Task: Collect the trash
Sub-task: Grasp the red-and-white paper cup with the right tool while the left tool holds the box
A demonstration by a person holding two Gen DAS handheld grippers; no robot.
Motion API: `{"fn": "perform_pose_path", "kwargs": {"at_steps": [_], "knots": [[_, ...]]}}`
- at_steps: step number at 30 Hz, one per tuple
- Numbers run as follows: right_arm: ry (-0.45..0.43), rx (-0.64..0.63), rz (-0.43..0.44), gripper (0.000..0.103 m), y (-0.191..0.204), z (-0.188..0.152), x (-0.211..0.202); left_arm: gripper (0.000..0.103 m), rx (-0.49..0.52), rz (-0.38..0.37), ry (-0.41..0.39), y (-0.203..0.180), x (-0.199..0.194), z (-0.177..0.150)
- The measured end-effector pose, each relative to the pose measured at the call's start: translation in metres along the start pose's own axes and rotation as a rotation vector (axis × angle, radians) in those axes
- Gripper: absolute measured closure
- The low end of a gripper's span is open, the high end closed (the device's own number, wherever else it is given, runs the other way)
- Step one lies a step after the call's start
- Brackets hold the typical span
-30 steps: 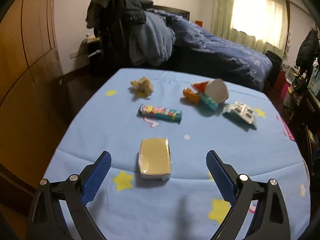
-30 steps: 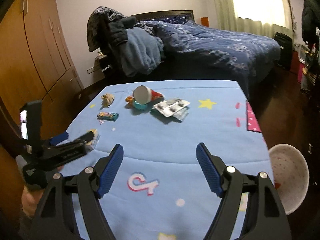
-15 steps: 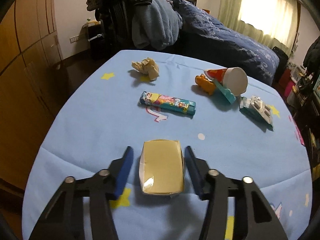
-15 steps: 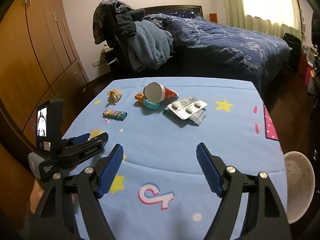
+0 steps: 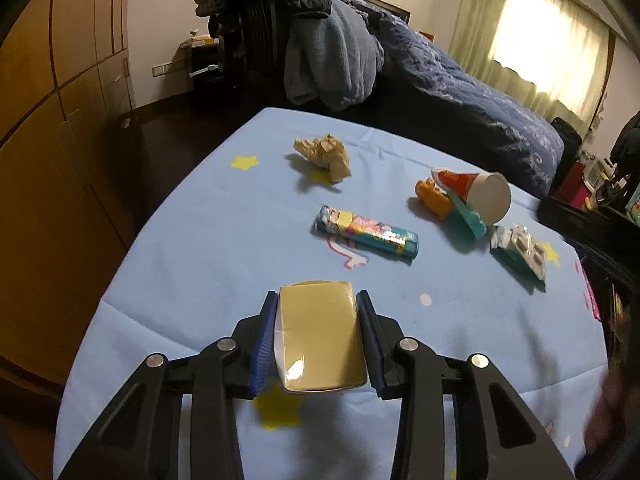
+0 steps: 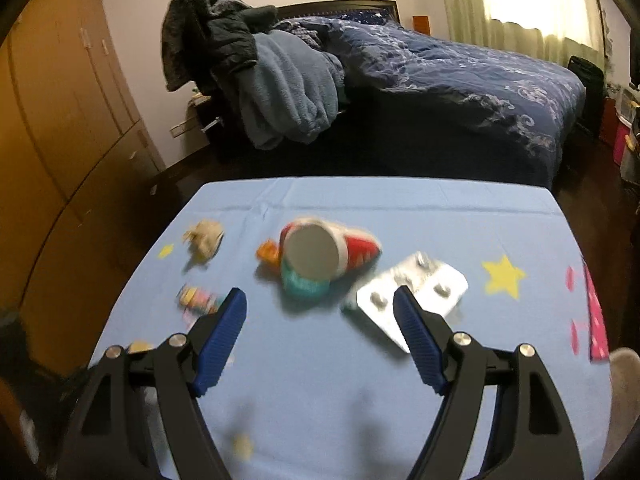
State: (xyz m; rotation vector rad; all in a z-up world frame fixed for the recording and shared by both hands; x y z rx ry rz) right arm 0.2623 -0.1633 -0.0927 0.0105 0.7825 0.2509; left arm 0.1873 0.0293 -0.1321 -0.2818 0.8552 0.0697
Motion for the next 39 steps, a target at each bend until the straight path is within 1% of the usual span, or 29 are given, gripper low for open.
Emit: {"fn": "perform_pose_path", "kwargs": {"at_steps": [2, 6, 10, 13, 18, 22, 24, 28, 34, 39], "knots": [[0.019, -0.009, -0.004, 0.023, 0.001, 0.006, 0.017, 0.064, 0.000, -0.012, -0.002, 0.000, -0.001, 0.003], [0.068, -0.058, -0.027, 0.021, 0.008, 0.015, 0.053, 0.064, -0.001, -0.030, -0.002, 0.000, -0.001, 0.006], [0.086, -0.063, -0.051, 0.021, 0.004, 0.017, 0.072, 0.064, -0.003, -0.041, 0.001, 0.000, 0.001, 0.009], [0.099, -0.045, -0.038, 0.023, 0.000, 0.018, 0.079, 0.064, -0.007, -0.046, 0.003, 0.001, 0.003, 0.012], [0.086, -0.064, -0.023, 0.025, 0.002, 0.016, 0.075, 0.064, -0.013, -0.052, 0.007, 0.001, 0.004, 0.012], [0.048, -0.084, -0.028, 0.025, 0.004, 0.014, 0.057, 0.064, -0.006, -0.056, 0.002, -0.004, 0.001, 0.011], [0.034, -0.081, -0.014, 0.025, 0.005, 0.013, 0.044, 0.064, -0.001, -0.056, 0.000, -0.005, -0.002, 0.010], [0.012, -0.067, 0.013, 0.025, 0.002, 0.002, 0.008, 0.064, 0.005, -0.055, -0.012, -0.008, -0.012, 0.007], [-0.006, -0.053, 0.035, 0.025, -0.003, -0.037, -0.050, 0.064, 0.013, -0.067, -0.030, -0.013, -0.032, 0.000], [-0.053, -0.020, 0.011, 0.025, -0.016, -0.071, -0.101, 0.064, 0.044, -0.069, -0.050, -0.025, -0.050, -0.009]]}}
Point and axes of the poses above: each gripper's, at about its wrist camera, not at the fingertips, and x roughly the way its jaws point, y to its left, z to its top, the point moved 7 cm from there along x, roughly the way its jaws point, and after that the axes turned 7 degrees about -x, right-handed, at the moved point
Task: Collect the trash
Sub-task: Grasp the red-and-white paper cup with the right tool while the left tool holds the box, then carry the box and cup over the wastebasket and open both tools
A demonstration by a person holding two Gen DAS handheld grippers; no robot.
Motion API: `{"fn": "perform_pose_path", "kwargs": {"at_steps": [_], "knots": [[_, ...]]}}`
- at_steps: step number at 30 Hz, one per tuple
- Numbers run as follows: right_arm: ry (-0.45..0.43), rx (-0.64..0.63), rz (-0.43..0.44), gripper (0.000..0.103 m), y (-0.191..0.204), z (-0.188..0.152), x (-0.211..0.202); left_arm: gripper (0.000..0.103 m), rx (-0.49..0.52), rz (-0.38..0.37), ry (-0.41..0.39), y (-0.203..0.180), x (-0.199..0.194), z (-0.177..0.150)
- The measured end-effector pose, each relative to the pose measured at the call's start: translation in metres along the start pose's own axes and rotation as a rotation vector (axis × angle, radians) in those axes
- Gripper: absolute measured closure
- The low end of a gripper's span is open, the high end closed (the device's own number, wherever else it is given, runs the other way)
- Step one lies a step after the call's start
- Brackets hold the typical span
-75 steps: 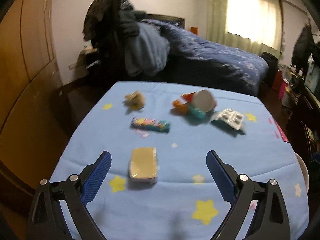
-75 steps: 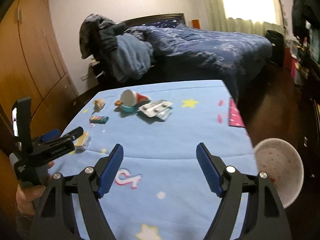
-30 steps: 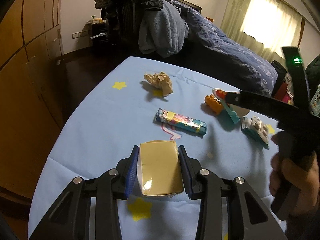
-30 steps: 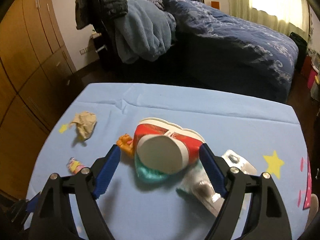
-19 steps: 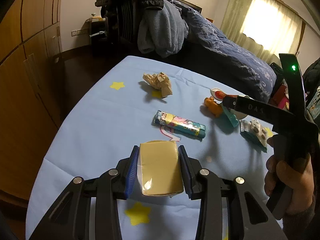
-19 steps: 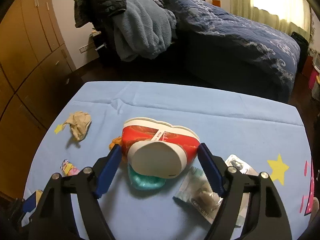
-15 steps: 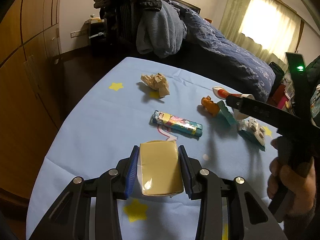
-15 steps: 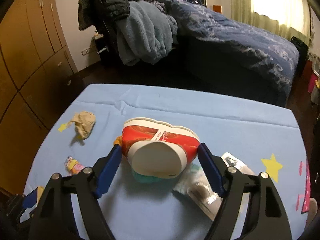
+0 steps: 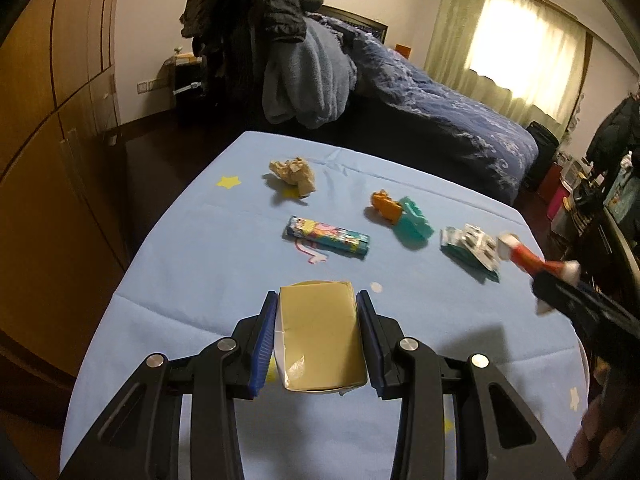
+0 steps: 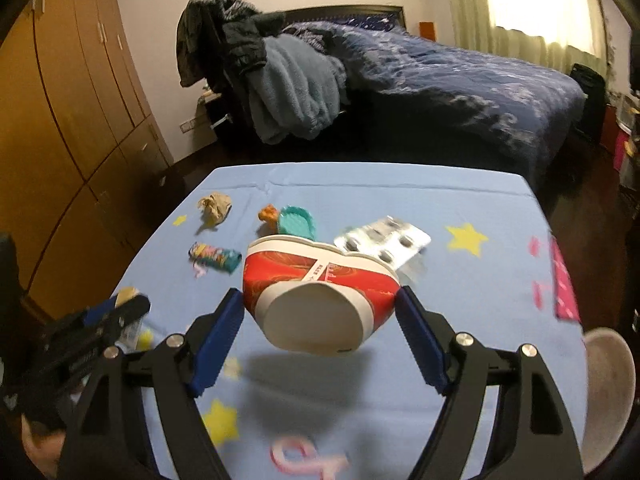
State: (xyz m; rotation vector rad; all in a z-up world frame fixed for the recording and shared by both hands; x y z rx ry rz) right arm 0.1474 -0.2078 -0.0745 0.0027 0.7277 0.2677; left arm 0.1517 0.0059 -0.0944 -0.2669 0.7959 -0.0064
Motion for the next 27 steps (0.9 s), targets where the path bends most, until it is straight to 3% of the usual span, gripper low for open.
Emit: {"fn": "perform_pose_path", "kwargs": {"at_steps": [9, 27], "knots": [[-0.038, 0.069, -0.022, 0.025, -0.022, -0.032, -0.049, 0.064, 0.053, -0.015, -0.019, -0.026, -0.022, -0.012], [-0.062, 0.126, -0.031, 0.025, -0.045, -0.053, -0.071, 0.064, 0.128, -0.021, -0.029, -0.063, -0.030, -0.019]]}}
Point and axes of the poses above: each gripper's, at about its wrist camera, not at the fingertips, and x roughly the way its jaws point, y to its left, z to its top, the point moved 7 cm from there along x, roughly the way its jaws point, and after that the axes turned 7 degrees about -x, right-handed, at the moved point
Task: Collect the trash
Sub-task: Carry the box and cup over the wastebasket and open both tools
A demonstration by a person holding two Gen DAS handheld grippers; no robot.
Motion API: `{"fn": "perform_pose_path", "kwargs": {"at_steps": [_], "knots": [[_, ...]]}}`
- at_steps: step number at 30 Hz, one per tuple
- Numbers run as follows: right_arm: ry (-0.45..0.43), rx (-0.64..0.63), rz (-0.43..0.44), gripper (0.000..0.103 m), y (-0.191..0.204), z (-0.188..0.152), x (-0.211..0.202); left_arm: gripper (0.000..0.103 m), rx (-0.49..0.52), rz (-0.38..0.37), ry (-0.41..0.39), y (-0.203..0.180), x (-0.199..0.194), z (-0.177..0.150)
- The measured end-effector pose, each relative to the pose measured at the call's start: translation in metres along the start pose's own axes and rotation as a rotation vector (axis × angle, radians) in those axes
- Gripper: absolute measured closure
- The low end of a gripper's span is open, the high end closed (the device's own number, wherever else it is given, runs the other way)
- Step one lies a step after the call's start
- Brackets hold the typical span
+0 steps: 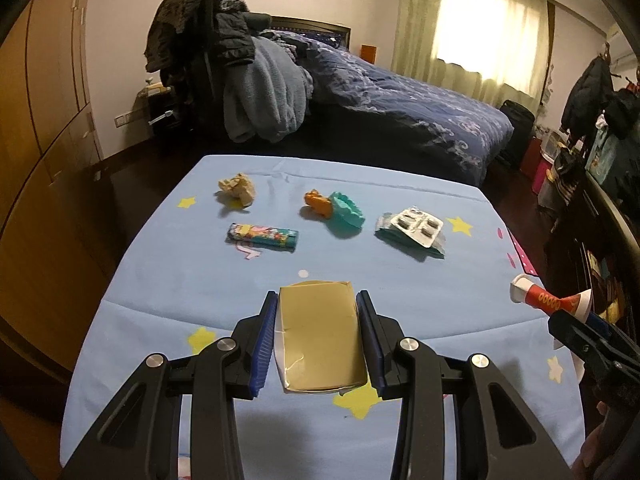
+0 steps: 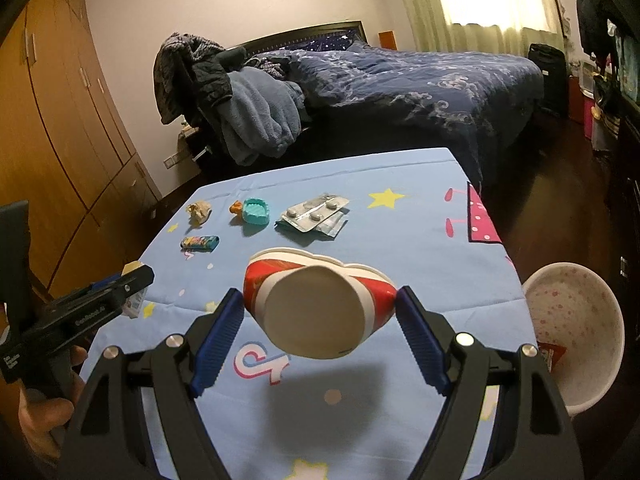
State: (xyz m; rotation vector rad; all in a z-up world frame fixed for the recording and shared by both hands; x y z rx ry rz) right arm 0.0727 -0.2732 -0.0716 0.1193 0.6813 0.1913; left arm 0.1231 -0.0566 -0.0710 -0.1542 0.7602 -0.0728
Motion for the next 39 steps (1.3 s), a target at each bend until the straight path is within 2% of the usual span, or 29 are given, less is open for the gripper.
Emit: {"fn": "perform_pose_path", "kwargs": {"at_steps": [9, 15, 27, 33, 39], "knots": [[-0.024, 0.053, -0.012, 0.025, -0.032, -0.011, -0.017, 0.064, 0.074, -0.027, 0.014, -0.042, 0.007, -0.003], [-0.060, 0.115, -0.080, 0.025, -0.078, -0.022, -0.043, 0.064, 0.149, -0.092, 0.027, -0.091, 0.010, -0.007], [-0.115, 0.264, -0.309, 0.025, -0.195, -0.056, -0.101, 0.064, 0.355, -0.323, 0.052, -0.244, 0.016, -0.025], [-0.119, 0.326, -0.393, 0.025, -0.245, -0.073, -0.112, 0.064, 0.419, -0.399, 0.073, -0.307, 0.023, -0.037], [-0.094, 0.371, -0.419, 0.025, -0.274, -0.090, -0.103, 0.064, 0.451, -0.447, 0.116, -0.351, 0.038, -0.050]]}}
Point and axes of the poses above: each gripper's, at about its wrist camera, not at the fingertips, and x roughly the way its jaws point, y to its left, z to its top, the point moved 7 cm from there along x, roughly the way its jaws point, and after that the axes turned 7 degrees about -x, right-handed, at the moved point
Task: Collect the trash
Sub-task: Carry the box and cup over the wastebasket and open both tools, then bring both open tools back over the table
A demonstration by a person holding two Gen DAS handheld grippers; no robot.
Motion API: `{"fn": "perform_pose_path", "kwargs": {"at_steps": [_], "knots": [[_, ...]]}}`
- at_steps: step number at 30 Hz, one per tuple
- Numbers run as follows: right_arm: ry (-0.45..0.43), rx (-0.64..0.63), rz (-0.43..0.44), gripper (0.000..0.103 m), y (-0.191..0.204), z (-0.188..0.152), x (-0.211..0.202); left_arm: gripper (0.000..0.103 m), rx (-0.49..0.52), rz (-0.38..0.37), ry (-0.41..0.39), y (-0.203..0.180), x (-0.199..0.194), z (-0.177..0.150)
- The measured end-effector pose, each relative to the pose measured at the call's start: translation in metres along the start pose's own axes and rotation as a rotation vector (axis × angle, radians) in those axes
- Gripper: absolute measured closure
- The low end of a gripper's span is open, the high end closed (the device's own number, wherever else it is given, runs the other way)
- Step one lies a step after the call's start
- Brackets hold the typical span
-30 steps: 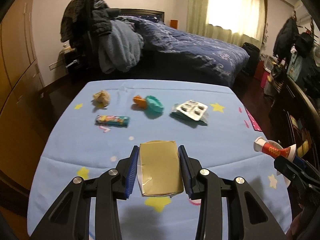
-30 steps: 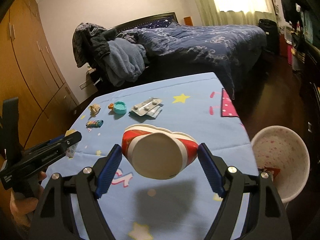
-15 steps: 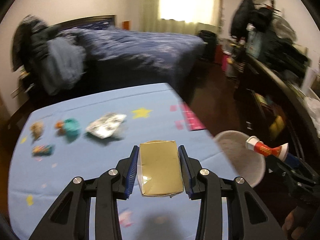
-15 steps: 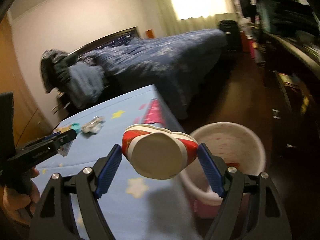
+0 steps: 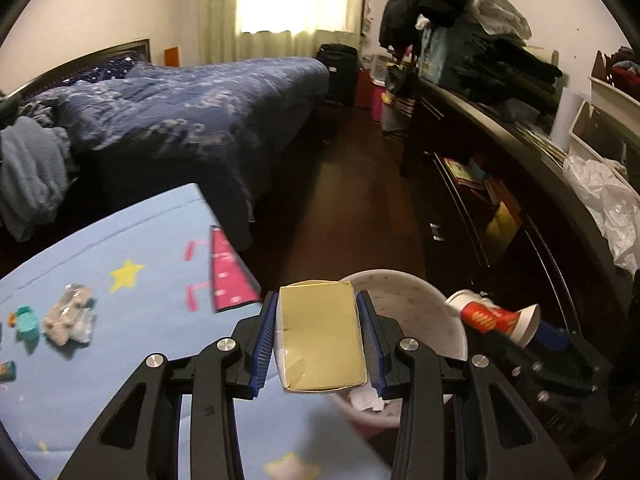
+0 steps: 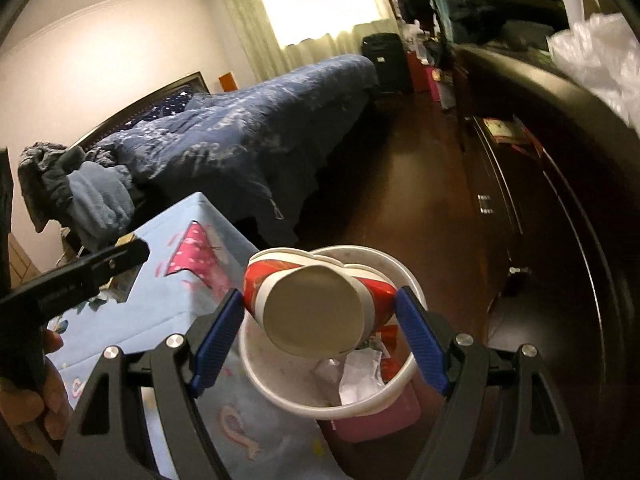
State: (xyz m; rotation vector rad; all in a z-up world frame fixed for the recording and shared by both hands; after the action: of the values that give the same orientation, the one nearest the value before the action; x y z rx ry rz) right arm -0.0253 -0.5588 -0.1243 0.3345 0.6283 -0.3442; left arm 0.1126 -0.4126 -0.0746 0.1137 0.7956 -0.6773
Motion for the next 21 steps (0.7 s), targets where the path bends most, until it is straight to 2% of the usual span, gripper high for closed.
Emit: {"fn": "perform_pose_path", "kwargs": {"at_steps": [5, 15, 21], "knots": [[0.019, 0.016, -0.017, 0.025, -0.011, -0.004, 0.018, 0.063, 0.020, -0.018, 0.024, -0.017, 0.026, 0.002], [0.060, 0.018, -0.020, 0.024, -0.018, -0.005, 0.050, 0.063, -0.006, -0.045, 0.077, -0.021, 0.057, 0.001], [0.083, 0.016, -0.030, 0.023, -0.017, -0.009, 0.061, 0.044, -0.011, -0.063, 0.055, -0.024, 0.056, 0.008]]}}
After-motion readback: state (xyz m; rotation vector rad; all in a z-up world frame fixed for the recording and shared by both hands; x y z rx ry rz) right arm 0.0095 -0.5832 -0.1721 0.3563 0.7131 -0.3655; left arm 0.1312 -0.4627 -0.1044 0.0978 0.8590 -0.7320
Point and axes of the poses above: each gripper's, at about its wrist camera, not at the fingertips, and x roughly the way its jaws point, y to its left, z to its top, the point moved 7 cm from there along x, roughly the way its jaws point, and after that the axes turned 7 degrees about -x, right-handed, at the moved point
